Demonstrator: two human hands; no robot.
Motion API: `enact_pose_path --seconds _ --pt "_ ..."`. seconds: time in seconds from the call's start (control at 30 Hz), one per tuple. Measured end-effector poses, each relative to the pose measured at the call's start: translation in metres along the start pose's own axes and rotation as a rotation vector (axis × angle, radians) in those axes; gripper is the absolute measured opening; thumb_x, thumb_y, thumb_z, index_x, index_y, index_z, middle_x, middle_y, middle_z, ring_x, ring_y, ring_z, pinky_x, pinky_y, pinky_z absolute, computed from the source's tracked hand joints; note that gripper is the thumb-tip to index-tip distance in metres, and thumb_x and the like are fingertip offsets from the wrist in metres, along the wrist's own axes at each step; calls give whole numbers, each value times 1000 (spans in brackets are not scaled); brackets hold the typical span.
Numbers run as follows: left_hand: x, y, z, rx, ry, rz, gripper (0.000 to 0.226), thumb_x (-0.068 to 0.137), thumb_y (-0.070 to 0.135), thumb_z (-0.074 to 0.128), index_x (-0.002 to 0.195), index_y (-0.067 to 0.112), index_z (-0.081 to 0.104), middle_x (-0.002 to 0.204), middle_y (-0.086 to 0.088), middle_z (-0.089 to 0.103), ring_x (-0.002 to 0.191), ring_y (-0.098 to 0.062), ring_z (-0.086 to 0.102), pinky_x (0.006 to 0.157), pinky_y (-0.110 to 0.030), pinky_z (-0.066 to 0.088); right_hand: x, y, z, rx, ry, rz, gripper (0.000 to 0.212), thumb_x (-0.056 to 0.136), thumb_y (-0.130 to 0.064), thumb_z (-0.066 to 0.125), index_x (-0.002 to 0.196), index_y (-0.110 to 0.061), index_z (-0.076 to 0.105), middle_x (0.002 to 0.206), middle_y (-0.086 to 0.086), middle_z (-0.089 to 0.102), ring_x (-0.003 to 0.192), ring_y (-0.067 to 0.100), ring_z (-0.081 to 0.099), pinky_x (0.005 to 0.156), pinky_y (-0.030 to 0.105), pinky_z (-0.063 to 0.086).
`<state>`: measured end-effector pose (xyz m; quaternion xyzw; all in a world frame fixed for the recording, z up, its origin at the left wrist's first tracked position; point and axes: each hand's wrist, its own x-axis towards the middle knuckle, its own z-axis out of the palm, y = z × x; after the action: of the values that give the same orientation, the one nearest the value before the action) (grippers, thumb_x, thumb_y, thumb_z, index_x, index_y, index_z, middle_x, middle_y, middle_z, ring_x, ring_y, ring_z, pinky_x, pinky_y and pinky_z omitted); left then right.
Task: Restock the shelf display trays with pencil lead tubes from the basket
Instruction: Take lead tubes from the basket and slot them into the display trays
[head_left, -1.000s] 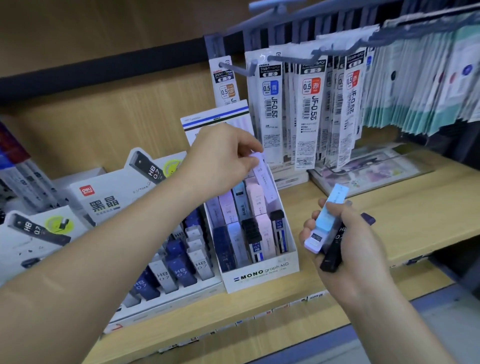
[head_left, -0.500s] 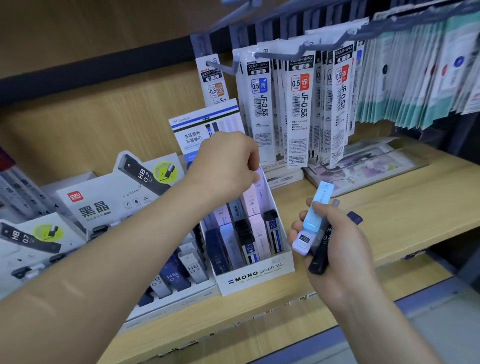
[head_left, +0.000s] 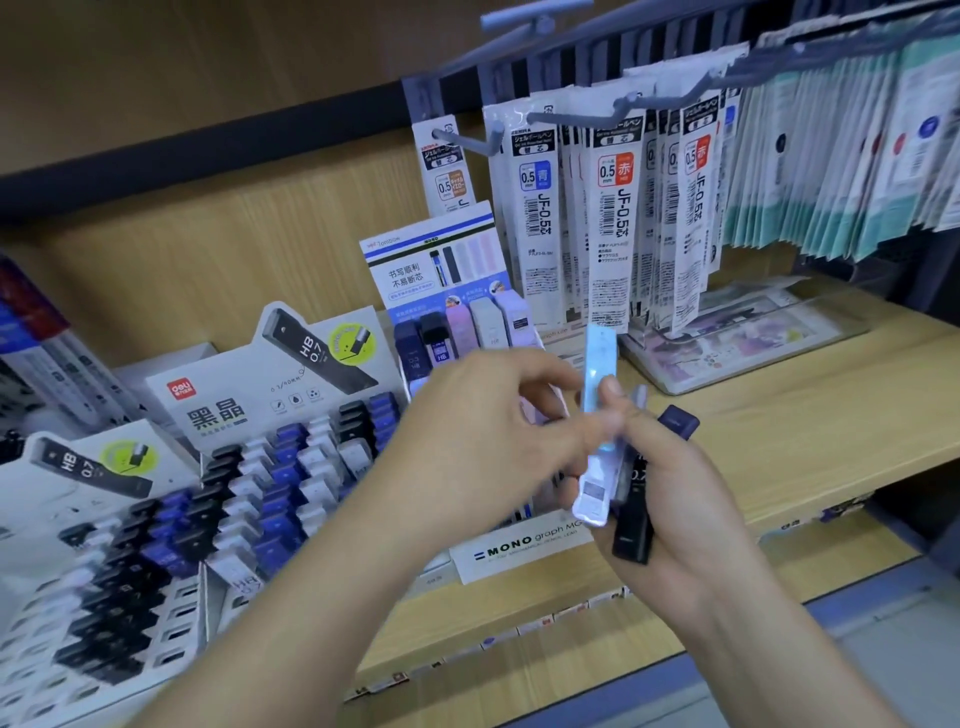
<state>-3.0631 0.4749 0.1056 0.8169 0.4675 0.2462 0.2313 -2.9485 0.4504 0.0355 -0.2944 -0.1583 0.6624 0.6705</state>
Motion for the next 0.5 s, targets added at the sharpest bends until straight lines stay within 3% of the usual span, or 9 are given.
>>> enact_pose_path --seconds 0.03,0.1,0.2,0.27,0.4,0.5 --pt "-7 -2 4 -111 0 -22 28 72 42 78 97 33 67 76 13 66 52 -2 60 57 -18 46 -1 2 1 -10 -29 17 43 75 -33 70 106 -3 70 103 17 73 83 27 71 87 46 53" --pt "-13 -7 7 -269 49 -47 33 70 22 84 97 30 68 78 3 66 48 -12 63 53 -19 48 -3 6 4 -48 -58 36 46 72 -34 73 105 -2 71 109 20 71 87 30 69 87 46 52" --pt "-19 -8 3 -451 91 -64 29 74 -1 77 94 19 70 75 -11 66 50 -14 61 50 -14 48 -8 7 9 -136 -115 20 41 75 -34 71 102 -4 71 94 15 70 66 27 61 53 32 51" --pt "-21 -10 -4 -519 128 -67 29 79 -8 70 89 20 74 75 -11 68 57 -13 63 54 -15 50 -12 6 12 -171 -125 9 32 73 -37 72 88 -10 72 75 10 59 50 20 50 43 26 45" --pt "-20 -26 -32 -458 241 17 38 81 -10 65 82 26 77 90 -2 70 78 -17 70 76 -24 56 -15 -4 13 -117 -74 5 52 69 -53 69 93 -7 69 70 7 56 48 16 45 40 24 44" --pt "-23 -34 -43 -325 223 101 38 79 -13 67 79 24 77 88 5 67 78 -7 65 72 -20 53 -18 -8 11 -208 -96 56 48 68 -45 72 96 -7 67 74 10 63 47 16 46 40 24 44"
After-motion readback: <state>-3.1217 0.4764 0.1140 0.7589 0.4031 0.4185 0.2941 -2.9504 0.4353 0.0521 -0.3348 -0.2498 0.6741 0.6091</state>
